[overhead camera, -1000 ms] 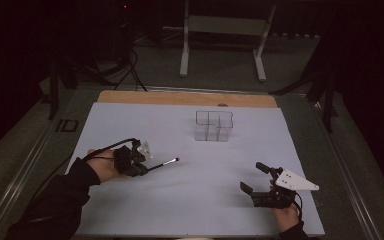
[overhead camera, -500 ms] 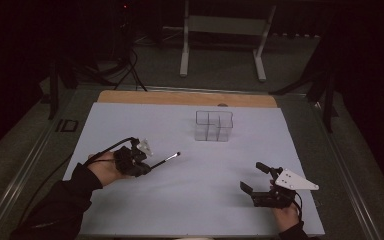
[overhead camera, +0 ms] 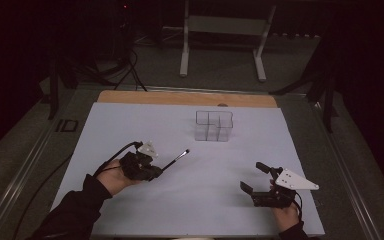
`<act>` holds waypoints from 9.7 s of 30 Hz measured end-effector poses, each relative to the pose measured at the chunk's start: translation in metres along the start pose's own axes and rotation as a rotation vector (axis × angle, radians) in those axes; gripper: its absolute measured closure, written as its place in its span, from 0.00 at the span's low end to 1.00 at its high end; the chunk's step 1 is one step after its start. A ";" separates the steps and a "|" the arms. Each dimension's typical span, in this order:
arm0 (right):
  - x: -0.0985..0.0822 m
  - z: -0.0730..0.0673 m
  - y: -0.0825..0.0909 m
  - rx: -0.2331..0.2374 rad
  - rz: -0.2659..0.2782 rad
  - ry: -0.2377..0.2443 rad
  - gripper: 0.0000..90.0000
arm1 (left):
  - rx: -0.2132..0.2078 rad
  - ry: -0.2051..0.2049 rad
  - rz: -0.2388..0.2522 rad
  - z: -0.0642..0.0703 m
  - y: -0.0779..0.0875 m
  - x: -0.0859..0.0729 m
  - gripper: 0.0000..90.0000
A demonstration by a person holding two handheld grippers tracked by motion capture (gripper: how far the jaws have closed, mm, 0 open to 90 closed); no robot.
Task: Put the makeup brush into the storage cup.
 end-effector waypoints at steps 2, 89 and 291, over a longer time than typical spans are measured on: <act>0.000 0.000 0.000 -0.001 0.000 0.001 0.12 | -0.001 0.017 0.010 0.001 -0.001 0.001 0.95; 0.077 -0.070 -0.153 0.287 -0.102 -0.521 0.92 | 0.088 0.144 0.402 0.024 -0.022 0.011 0.95; 0.026 0.002 -0.078 0.199 -0.244 -0.069 0.15 | 0.044 0.144 0.429 -0.006 0.025 -0.059 0.01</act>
Point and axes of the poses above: each handheld gripper's, and its own axes: y roughly backward along the jaws, x roughly out of its top, z roughly to its right, the point moved 7 cm from there along -y, roughly forward along the jaws
